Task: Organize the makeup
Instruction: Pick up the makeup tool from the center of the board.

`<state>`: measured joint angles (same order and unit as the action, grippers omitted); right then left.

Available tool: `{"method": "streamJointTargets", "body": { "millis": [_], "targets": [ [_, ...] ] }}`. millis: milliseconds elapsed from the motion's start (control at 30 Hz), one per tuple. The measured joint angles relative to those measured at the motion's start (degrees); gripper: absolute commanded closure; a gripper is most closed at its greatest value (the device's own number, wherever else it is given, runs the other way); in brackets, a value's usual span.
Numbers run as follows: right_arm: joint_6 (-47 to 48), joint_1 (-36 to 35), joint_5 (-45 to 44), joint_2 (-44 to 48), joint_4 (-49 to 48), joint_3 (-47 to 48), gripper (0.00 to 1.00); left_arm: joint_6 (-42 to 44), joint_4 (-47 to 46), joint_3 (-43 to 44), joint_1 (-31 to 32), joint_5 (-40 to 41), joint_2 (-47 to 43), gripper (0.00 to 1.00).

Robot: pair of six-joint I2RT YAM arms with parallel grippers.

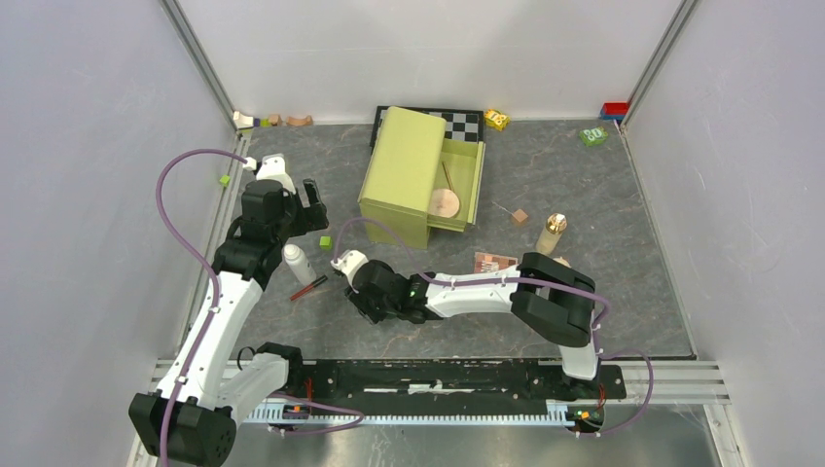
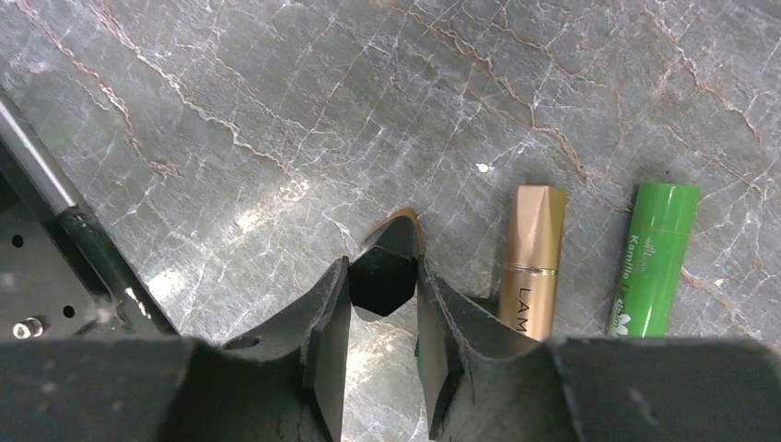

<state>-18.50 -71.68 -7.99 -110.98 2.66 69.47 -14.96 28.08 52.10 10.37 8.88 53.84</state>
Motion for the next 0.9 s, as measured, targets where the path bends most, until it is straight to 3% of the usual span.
{"method": "streamJointTargets", "body": {
  "millis": [167,400,600,900],
  "targets": [
    [-0.24,0.0,-0.04,0.02,-0.09,0.0,0.8,0.0,0.0,0.0,0.0,0.0,0.0,0.05],
    [-1.64,0.61,0.92,3.15,-0.85,-2.51,0.82,0.0,0.0,0.0,0.0,0.0,0.0,0.05],
    [-2.6,4.81,8.0,13.97,-7.04,-11.56,0.83,0.0,0.0,0.0,0.0,0.0,0.0,0.05],
    [-2.58,19.39,10.93,33.33,-10.27,-20.68,0.83,0.0,0.0,0.0,0.0,0.0,0.0,0.05]
  ]
}}
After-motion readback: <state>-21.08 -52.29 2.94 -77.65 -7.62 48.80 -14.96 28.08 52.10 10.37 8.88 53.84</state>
